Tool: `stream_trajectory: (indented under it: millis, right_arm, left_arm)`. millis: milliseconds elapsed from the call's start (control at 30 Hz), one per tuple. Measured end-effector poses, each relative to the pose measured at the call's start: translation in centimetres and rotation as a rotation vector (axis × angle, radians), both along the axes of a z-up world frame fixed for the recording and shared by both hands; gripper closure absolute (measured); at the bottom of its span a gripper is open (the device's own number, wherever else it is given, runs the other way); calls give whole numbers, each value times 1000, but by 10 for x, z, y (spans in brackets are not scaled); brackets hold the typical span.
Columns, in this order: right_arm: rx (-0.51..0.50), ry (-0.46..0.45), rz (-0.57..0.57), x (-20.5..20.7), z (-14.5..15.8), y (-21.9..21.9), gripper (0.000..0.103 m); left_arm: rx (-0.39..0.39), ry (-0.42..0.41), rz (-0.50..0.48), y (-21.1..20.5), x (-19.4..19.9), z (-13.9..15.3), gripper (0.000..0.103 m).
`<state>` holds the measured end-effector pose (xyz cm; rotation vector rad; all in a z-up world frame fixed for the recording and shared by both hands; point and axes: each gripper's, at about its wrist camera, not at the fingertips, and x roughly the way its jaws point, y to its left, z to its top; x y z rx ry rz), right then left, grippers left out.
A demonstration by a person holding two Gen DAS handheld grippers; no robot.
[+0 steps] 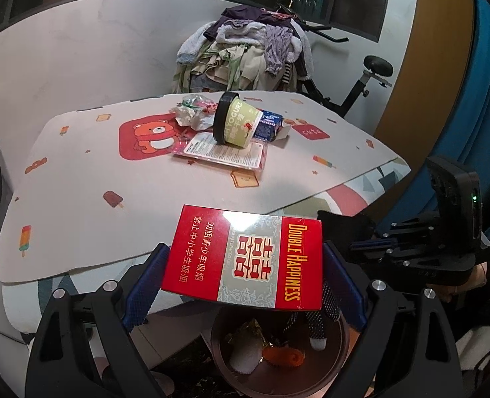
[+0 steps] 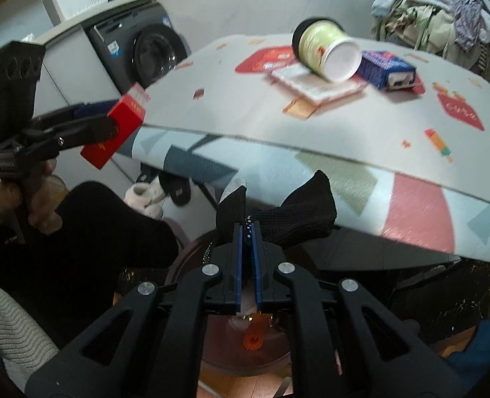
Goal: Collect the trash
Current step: 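Carry the glove toward the bin while the left gripper grasps the red box, then open the right gripper over the bin while the left gripper drops the red box in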
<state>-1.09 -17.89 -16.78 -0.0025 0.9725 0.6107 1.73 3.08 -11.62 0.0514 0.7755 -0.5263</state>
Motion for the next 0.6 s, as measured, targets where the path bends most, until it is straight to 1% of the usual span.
stream_trajectory:
  millis: [67,133,167,200,233,267,300,333,400,433,467,600]
  right_arm:
    - [-11,14,3,1,-5,2,82]
    - [-2,15,6,1,-5,2,63]
    - [-2,4,3,1,-4,1,58]
    - [-3,-6,-2,1,-3,0,49]
    - [-4,-13,-7,1,-2,-1,44]
    - [-10,-25,-16,2,-1,-3,41]
    - [-17,-37,-27,3,0,-6,34]
    - [-30,-57,-43,4,0,-9,24]
    - [-44,-101,-82,5,2,-17,14]
    - [-41,-111,-102,5,1,-22,9]
    - [-35,-113,-121,6,1,-25,8]
    - [-41,-102,-198,11,-7,-36,6]
  left_arm:
    - [3,2,-6,-1,-1,-2,15]
    - [3,4,-13,-2,-3,-5,15]
    - [5,4,-16,-3,-3,-6,15]
    - [8,3,-22,-4,-4,-8,15]
    - [11,2,-27,-5,-4,-8,15]
    - [15,1,-32,-6,-6,-10,15]
    - [19,-2,-39,-7,-7,-11,15]
    - [22,-5,-46,-8,-8,-14,15]
    - [25,-5,-60,-10,-11,-19,15]
    - [25,-1,-67,-11,-12,-22,15]
    - [25,2,-73,-12,-13,-25,15]
    - [12,9,-105,-17,-17,-38,15]
